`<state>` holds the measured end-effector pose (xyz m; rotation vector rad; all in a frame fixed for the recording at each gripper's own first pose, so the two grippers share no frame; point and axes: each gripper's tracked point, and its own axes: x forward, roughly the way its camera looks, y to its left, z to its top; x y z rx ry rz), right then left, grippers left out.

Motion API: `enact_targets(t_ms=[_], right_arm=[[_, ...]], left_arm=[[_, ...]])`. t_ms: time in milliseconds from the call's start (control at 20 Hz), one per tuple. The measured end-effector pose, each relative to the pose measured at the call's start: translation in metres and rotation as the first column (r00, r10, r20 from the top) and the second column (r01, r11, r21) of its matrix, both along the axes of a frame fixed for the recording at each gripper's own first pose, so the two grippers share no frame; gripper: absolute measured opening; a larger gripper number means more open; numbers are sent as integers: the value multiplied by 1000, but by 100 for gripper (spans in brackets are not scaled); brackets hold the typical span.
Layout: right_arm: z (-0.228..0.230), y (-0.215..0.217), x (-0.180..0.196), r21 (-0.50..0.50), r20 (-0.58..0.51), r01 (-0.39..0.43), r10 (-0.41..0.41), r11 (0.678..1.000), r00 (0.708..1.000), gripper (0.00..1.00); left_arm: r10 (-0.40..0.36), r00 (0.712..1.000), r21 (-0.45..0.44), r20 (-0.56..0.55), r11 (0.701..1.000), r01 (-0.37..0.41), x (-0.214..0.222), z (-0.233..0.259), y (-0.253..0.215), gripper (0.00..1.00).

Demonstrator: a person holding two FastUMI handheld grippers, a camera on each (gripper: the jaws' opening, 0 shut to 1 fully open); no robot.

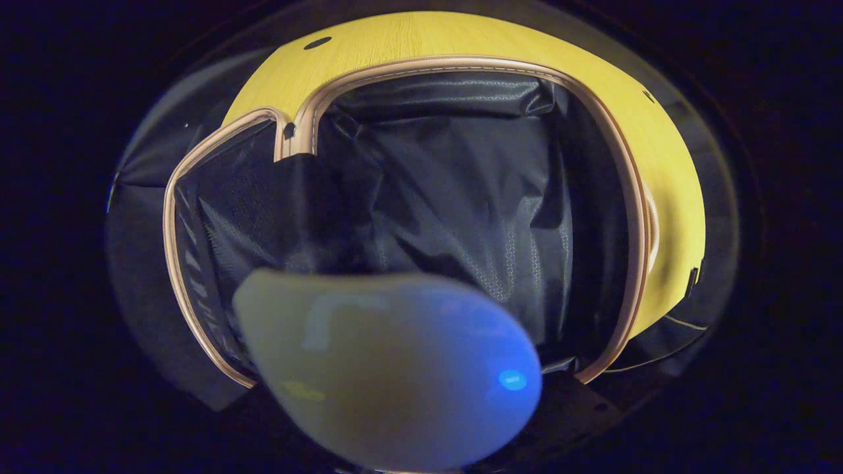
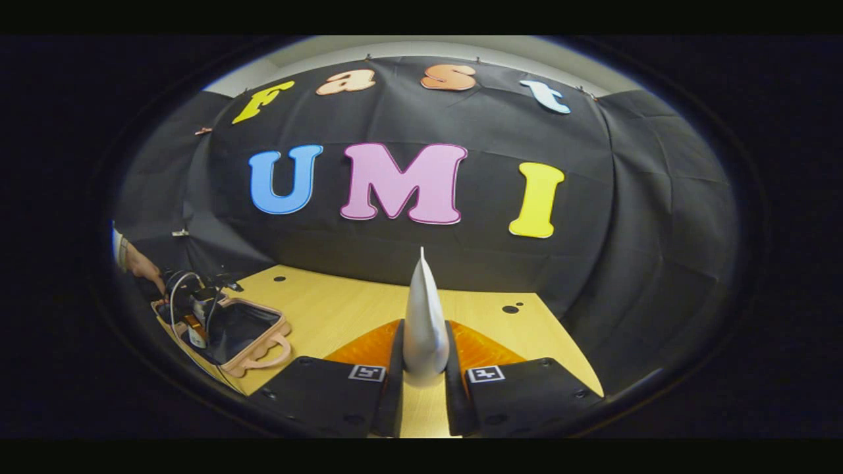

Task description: First open the suitcase, pack the skin care products into it, and then close the suitcase.

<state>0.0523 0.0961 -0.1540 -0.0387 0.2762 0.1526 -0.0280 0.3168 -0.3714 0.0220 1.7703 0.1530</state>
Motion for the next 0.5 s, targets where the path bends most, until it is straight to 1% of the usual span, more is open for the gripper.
enact_targets(t_ms=[50,100,150,200,250,300,350,450,500], right_arm=[[1,6,-2,-1,-3,-3,3,1000,1000,30],[3,12,-5,1,-4,-7,7,1000,1000,36],[6,19,-8,0,0,-14,14,1000,1000,35],[8,25,-9,-5,4,-20,20,1000,1000,30],[9,31,-8,-11,6,-29,30,1000,1000,34],[10,39,-10,-14,7,-39,40,999,999,33],[10,48,-11,-11,9,-54,54,998,999,31],[6,68,-12,-5,-4,-90,90,996,996,30],[4,82,-14,1,-15,-116,116,993,993,35]], left_arm=[[-3,1000,-1,13,1000,3,4,-3,0,60],[-1,1000,0,21,1000,1,5,-6,-1,60],[-5,999,-3,32,1000,5,8,-9,-2,60],[-10,999,-1,48,1000,10,10,-12,-1,65],[-16,998,6,61,1000,16,10,-12,0,66],[-15,997,-9,80,1000,16,10,-13,-3,65],[-14,994,-25,107,1000,17,13,-12,-9,66],[-25,986,-22,165,999,29,18,3,-13,90],[-44,977,-4,208,999,46,23,11,-11,95]])
